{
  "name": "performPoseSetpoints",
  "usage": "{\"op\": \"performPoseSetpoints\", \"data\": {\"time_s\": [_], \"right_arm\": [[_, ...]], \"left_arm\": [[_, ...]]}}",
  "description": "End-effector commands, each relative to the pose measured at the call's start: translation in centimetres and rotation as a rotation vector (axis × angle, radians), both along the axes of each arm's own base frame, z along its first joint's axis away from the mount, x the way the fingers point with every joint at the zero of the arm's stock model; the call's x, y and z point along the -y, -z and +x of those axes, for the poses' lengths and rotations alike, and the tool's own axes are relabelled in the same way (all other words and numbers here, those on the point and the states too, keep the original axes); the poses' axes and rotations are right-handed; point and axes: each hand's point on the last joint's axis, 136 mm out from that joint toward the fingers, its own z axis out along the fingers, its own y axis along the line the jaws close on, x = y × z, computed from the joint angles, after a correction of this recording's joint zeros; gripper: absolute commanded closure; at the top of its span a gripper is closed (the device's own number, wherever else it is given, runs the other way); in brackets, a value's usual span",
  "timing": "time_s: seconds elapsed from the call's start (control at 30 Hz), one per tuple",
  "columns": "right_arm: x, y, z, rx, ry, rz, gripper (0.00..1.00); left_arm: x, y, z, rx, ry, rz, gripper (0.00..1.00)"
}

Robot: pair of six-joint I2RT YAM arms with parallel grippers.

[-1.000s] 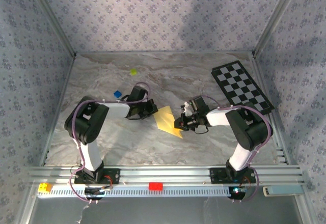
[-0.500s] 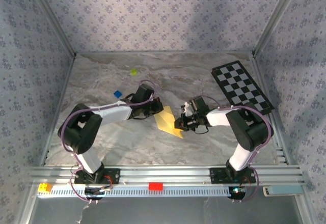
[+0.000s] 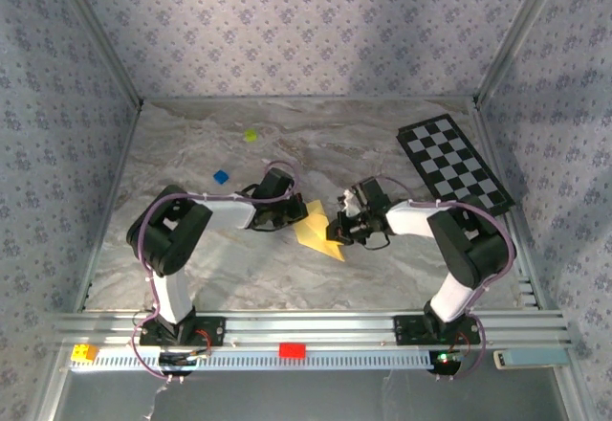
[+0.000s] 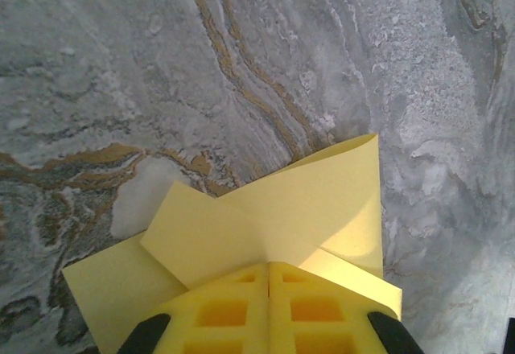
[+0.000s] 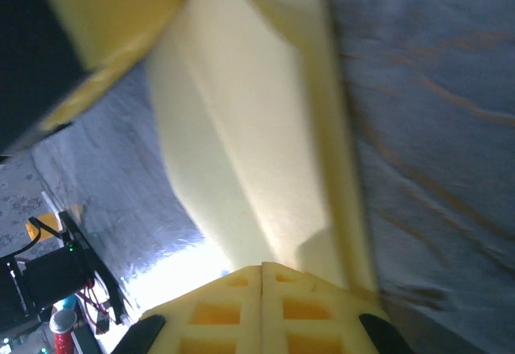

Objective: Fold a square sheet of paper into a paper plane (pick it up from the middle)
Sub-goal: Fourth fold the wing at the center of the table.

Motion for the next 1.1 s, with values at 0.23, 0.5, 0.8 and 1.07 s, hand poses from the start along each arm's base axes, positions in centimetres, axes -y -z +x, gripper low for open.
{"op": "performPoseSetpoints", "data": {"time_s": [0.23,0.5,0.8,1.07], "right_arm": [[-2.9,1.0,1.7,-0.006,-0.038,-0.039,0.98],[-1.7,1.4,0.0,-0.054,-0.051,0.008,0.94],[1.6,1.0,-2.3,-0.046,-0.016,0.006,0.89],[3.3,1.8,-4.0,-0.084,0.007,0.004,0.89]], "left_arm": [[-0.6,2.2,-1.2,-0.056,-0.001,0.012,1.0],[-1.3,2.6,-1.4,-0.065,-0.009,0.036,1.0],[-1.5,3.0,-1.6,-0.081,-0.008,0.044,1.0],[-1.5,3.0,-1.6,-0.085,-0.011,0.046,1.0]]}}
